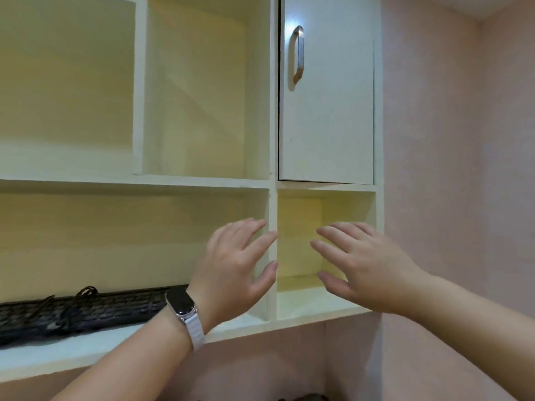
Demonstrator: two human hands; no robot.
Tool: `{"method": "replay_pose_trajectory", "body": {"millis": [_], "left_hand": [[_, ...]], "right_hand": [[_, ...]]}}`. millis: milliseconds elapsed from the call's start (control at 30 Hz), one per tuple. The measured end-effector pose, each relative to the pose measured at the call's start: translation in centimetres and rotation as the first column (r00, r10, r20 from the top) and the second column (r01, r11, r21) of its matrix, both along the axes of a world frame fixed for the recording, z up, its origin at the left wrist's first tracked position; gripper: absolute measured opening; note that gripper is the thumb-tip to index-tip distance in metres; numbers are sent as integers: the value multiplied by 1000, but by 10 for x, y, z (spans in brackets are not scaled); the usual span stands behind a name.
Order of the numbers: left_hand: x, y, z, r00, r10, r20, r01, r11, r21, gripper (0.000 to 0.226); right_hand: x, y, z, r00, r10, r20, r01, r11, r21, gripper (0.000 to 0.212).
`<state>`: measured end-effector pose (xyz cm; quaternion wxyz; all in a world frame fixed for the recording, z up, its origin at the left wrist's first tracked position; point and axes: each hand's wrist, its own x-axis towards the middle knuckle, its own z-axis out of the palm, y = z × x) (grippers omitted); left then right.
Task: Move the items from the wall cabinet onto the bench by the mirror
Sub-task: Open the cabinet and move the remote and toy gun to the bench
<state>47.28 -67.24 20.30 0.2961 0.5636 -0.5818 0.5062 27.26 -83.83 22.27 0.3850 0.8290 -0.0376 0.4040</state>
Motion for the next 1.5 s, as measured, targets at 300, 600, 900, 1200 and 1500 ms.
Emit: {"method": "replay_pose_trajectory", "body": {"millis": [300, 600, 900, 1200, 1500], "left_hand": [[24, -61, 66, 986, 67, 154, -43, 987, -155, 41], [42, -100, 53, 944, 294, 153, -259, 942, -214, 53], [46, -106, 53, 899, 403, 173, -352, 898, -265, 64], [44, -103, 54, 851, 497, 168, -459, 860, -221, 65], [35, -102, 54, 837, 535, 116, -519, 843, -145, 66]], "right_hand": [[50, -28, 94, 993, 78, 93, -65, 989, -134, 48], [87, -46, 142, 992, 124, -36, -128, 926, -356, 48], [101, -75, 168, 975, 206, -82, -220, 855, -470, 46], [92, -60, 174, 964, 230, -131, -264, 802, -536, 34], [71, -37, 182, 956, 240, -170, -294, 773, -562, 34]]}}
